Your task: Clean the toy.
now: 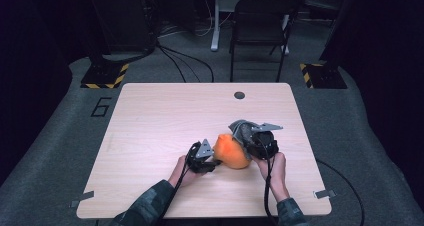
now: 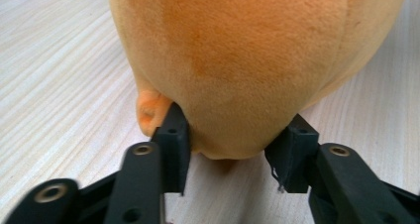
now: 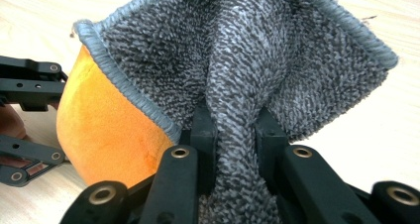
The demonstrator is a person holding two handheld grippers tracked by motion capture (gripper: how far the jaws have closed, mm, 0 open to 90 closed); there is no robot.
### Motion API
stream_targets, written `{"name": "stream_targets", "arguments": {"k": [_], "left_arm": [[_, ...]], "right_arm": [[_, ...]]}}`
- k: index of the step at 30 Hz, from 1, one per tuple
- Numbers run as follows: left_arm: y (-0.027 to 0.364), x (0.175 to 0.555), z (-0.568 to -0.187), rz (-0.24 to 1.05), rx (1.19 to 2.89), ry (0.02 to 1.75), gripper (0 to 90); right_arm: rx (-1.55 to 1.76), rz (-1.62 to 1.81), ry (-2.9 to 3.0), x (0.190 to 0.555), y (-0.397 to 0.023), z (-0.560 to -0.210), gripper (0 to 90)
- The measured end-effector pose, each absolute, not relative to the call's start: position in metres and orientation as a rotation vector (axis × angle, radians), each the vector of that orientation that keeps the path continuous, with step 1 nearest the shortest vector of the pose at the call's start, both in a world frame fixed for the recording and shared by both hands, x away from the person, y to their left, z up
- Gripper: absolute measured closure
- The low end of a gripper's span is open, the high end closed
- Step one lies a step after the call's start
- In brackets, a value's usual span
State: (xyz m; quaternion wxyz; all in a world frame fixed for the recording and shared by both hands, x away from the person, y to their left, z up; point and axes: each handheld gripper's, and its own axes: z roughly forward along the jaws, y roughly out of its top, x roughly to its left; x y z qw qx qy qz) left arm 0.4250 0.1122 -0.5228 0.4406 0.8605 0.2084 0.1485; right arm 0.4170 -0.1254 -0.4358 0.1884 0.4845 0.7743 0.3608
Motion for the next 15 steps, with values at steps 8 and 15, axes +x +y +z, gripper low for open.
{"name": "stream_targets", "arguments": {"k": [8, 15], "left_arm": [[0.113, 0.426, -0.523, 0.350, 2.117, 0.530, 65.1], [0.114, 0.426, -0.523, 0.346, 2.116, 0.539, 68.9]], "right_arm": [[1.350, 1.044, 2.173, 0.417, -0.129, -0.436, 75.9], [1.398, 1.094, 2.050, 0.409, -0.172, -0.415, 75.4]]}}
